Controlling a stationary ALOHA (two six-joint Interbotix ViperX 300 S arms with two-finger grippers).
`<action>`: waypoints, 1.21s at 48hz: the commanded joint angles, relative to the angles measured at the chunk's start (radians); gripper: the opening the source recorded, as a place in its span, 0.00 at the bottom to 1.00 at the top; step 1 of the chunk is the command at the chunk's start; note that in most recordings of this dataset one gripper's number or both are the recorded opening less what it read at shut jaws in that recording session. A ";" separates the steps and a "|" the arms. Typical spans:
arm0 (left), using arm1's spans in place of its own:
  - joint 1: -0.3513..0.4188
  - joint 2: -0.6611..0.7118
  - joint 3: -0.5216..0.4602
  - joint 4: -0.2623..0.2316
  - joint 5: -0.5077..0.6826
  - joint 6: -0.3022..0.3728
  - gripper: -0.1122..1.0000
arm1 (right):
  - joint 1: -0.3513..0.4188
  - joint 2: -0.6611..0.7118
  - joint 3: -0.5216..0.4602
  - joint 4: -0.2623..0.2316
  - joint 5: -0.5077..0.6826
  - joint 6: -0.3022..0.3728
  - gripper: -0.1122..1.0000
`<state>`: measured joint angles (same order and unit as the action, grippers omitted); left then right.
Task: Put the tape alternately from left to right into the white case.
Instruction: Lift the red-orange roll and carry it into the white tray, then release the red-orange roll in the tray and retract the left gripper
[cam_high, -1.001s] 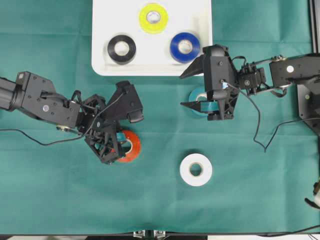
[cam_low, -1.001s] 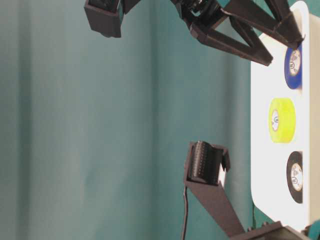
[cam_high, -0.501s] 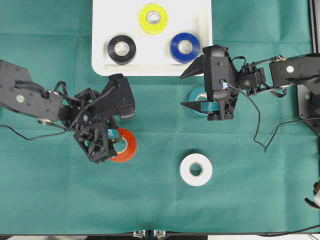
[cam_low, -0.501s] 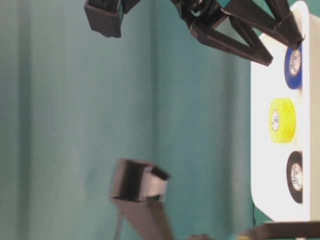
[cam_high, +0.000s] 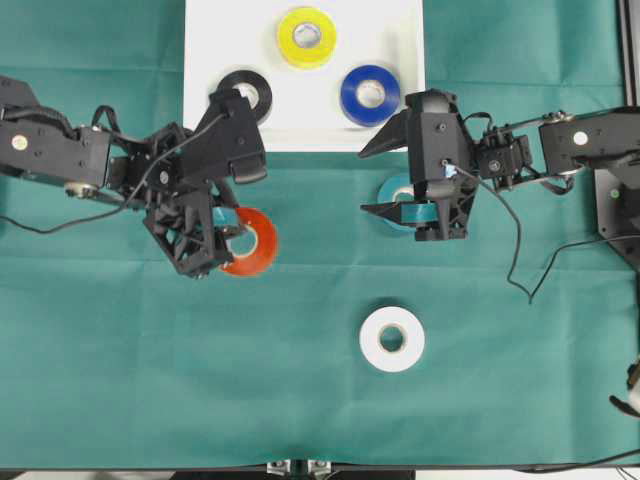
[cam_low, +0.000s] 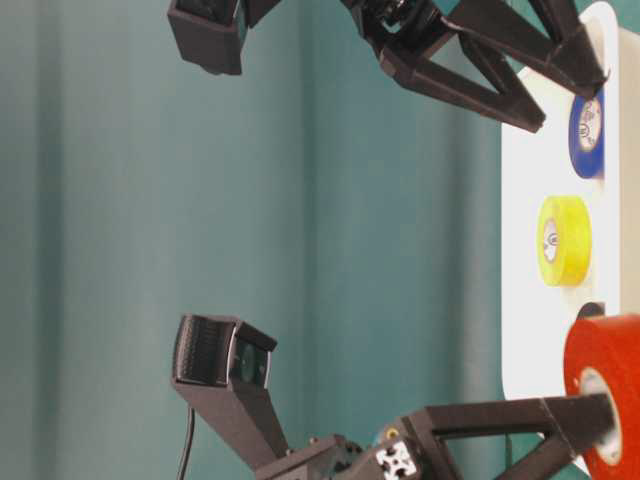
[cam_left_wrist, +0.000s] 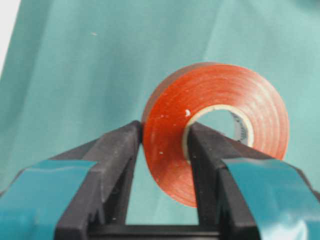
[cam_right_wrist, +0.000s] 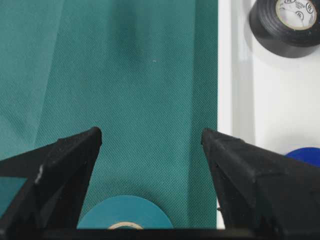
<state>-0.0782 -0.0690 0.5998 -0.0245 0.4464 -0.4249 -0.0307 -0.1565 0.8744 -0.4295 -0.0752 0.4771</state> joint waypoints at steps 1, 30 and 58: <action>0.014 -0.032 -0.018 0.003 -0.003 0.017 0.08 | 0.002 -0.008 -0.018 0.000 -0.012 0.002 0.87; 0.216 -0.023 -0.069 0.003 -0.025 0.184 0.08 | 0.002 -0.008 -0.023 0.000 -0.018 0.006 0.87; 0.360 0.129 -0.166 0.003 -0.147 0.298 0.08 | 0.002 -0.008 -0.020 0.000 -0.020 0.008 0.87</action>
<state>0.2623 0.0522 0.4725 -0.0230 0.3221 -0.1304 -0.0307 -0.1549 0.8728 -0.4295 -0.0859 0.4832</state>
